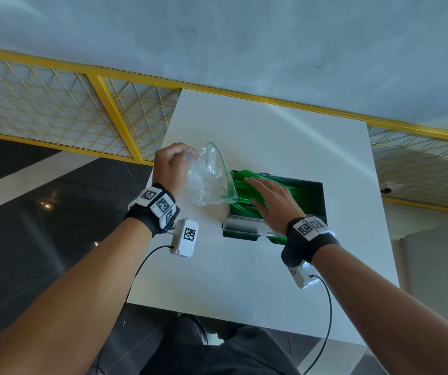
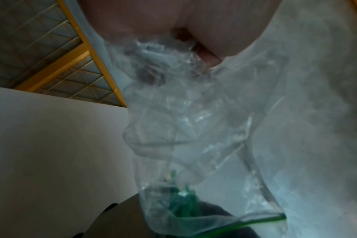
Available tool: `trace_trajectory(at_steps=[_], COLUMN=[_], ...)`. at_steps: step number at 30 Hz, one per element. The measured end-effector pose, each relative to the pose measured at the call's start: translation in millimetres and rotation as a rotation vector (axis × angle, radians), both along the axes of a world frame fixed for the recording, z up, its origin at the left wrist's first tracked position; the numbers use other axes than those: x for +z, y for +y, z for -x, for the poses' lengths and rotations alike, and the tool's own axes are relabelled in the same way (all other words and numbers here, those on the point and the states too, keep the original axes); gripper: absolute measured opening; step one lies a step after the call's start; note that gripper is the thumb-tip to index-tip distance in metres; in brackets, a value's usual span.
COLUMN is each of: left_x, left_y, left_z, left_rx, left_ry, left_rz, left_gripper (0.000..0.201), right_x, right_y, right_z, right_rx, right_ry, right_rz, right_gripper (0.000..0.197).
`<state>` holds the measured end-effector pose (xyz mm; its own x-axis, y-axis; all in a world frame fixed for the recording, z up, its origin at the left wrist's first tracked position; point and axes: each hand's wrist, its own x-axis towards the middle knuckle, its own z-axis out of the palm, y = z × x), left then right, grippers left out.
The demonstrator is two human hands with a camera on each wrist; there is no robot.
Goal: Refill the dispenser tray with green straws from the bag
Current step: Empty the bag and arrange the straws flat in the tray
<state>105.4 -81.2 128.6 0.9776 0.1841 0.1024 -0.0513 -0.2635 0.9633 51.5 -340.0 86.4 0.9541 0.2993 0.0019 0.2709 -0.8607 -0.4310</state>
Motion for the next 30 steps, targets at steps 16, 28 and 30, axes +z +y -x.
trace_trajectory(at_steps=[16,28,30], left_x=[-44.8,-80.1,-73.9], left_y=[46.7,23.3,20.6], left_z=[25.8,48.5,45.5], left_rx=[0.116,-0.156,-0.099], left_ry=[0.283,0.447,0.405], left_rz=[-0.067,-0.58,-0.54], left_gripper=[0.038,0.06,0.064], right_x=[-0.2,9.3,9.6], right_y=[5.5,0.4,-4.1], right_z=[1.9,10.3,13.2], right_rx=[0.01,-0.026,-0.031], right_ry=[0.009,0.07,0.087], right_rz=[0.017,-0.046,-0.058], right_gripper=[0.052,0.07,0.072])
